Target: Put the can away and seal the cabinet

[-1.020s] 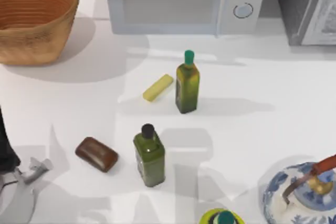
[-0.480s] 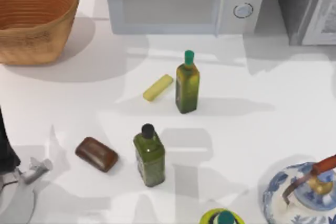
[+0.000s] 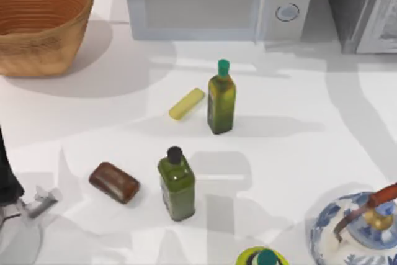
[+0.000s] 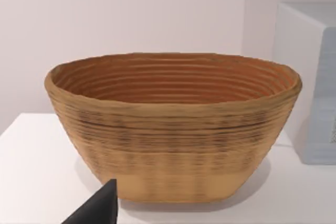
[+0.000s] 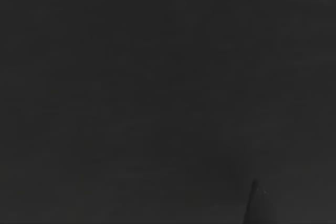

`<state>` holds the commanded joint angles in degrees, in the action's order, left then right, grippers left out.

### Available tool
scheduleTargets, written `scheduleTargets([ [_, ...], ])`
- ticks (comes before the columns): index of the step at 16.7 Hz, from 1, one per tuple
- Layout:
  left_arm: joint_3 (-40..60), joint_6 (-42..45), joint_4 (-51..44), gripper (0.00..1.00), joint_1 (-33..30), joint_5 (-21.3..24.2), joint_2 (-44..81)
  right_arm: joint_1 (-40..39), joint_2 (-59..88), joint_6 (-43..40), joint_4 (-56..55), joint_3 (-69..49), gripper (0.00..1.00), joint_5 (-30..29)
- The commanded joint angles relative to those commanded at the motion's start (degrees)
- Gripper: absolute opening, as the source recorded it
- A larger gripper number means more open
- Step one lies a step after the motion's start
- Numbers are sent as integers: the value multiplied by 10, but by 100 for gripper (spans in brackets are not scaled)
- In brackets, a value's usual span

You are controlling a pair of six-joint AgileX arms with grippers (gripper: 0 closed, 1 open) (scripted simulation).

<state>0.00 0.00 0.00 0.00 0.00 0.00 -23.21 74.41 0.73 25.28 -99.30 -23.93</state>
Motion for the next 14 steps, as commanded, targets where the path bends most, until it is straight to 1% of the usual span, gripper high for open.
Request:
scheduleTargets([
  [2, 0, 0, 0, 100, 0, 0, 0, -17, -3, 0, 1, 4, 100, -17],
  [5, 0, 0, 0, 100, 0, 0, 0, -17, -3, 0, 1, 4, 100, -17],
  [6, 0, 0, 0, 100, 0, 0, 0, -4, -16, -7, 5, 0, 100, -29],
  [9, 0, 0, 0, 100, 0, 0, 0, 11, 6, -8, 0, -18, 100, -18],
  [14, 0, 0, 0, 100, 0, 0, 0, 43, 71, -6, -21, -61, 100, 17],
])
